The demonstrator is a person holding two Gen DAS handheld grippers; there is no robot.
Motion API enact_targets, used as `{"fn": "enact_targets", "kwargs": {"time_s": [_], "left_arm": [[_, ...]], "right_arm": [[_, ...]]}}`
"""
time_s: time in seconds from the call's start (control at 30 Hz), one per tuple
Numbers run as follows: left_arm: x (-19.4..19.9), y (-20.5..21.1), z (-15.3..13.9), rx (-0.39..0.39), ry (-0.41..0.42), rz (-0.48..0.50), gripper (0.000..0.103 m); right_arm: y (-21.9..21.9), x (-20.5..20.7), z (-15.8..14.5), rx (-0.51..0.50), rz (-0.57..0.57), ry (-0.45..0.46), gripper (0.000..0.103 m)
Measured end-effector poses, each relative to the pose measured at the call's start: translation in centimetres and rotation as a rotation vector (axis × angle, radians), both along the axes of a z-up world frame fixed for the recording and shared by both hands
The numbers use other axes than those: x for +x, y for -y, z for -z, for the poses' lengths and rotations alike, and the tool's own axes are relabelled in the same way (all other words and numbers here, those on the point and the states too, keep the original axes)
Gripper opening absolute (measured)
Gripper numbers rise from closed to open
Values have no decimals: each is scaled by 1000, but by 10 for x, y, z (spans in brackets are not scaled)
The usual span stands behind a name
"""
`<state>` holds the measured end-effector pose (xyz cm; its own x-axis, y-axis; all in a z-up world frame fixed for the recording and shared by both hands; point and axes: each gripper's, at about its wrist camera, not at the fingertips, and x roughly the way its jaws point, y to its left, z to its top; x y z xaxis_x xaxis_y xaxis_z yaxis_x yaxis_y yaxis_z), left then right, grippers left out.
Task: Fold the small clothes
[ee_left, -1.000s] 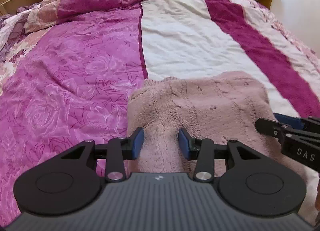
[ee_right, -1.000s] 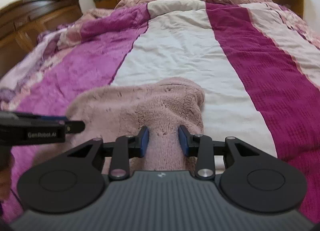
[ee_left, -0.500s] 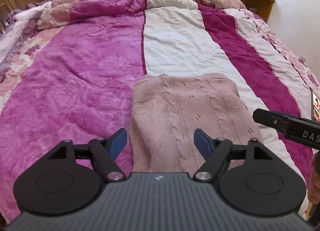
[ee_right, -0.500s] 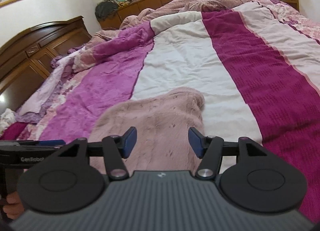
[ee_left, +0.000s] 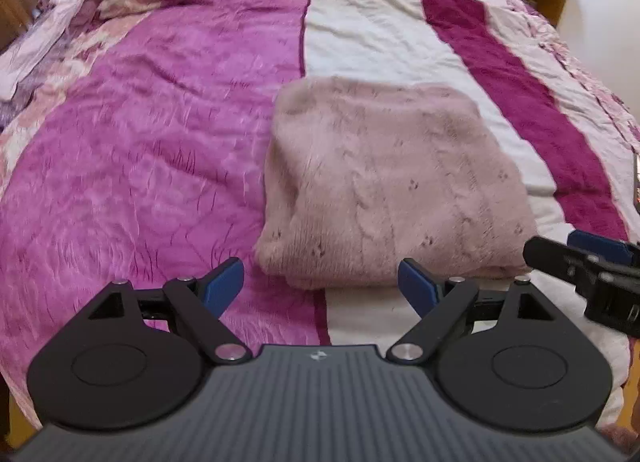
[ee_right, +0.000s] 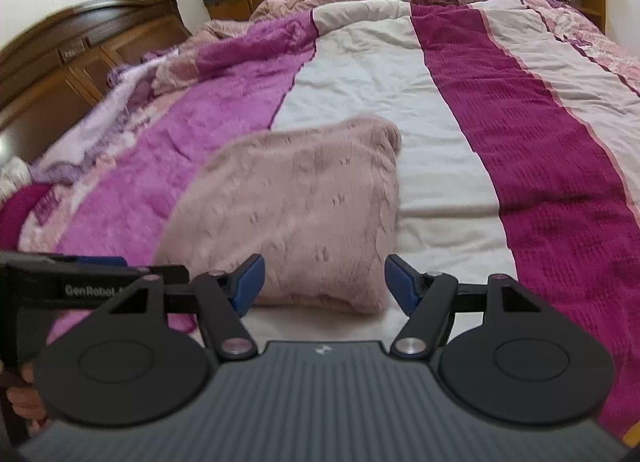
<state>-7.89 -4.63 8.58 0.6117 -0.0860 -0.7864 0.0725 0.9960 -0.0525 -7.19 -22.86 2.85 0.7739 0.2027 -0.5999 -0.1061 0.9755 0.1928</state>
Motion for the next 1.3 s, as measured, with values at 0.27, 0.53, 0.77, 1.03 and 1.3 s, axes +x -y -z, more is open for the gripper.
{"fn": "enact_targets", "kwargs": {"time_s": [0.27, 0.53, 0.77, 1.03, 1.3], "left_arm": [[6, 3, 20, 18, -41, -39, 89], [15, 12, 41, 47, -94, -18, 89], [17, 16, 53, 83, -110, -9, 89], [16, 20, 54, 87, -107, 5, 89], [16, 19, 55, 77, -111, 3, 89]], "right_arm": [[-9, 5, 28, -63, 26, -50, 69], [-9, 8, 46, -56, 56, -91, 68], [-10, 8, 50, -58, 57, -96, 69], [-11, 10, 52, -67, 58, -99, 69], [-13, 10, 52, -73, 58, -99, 70]]}}
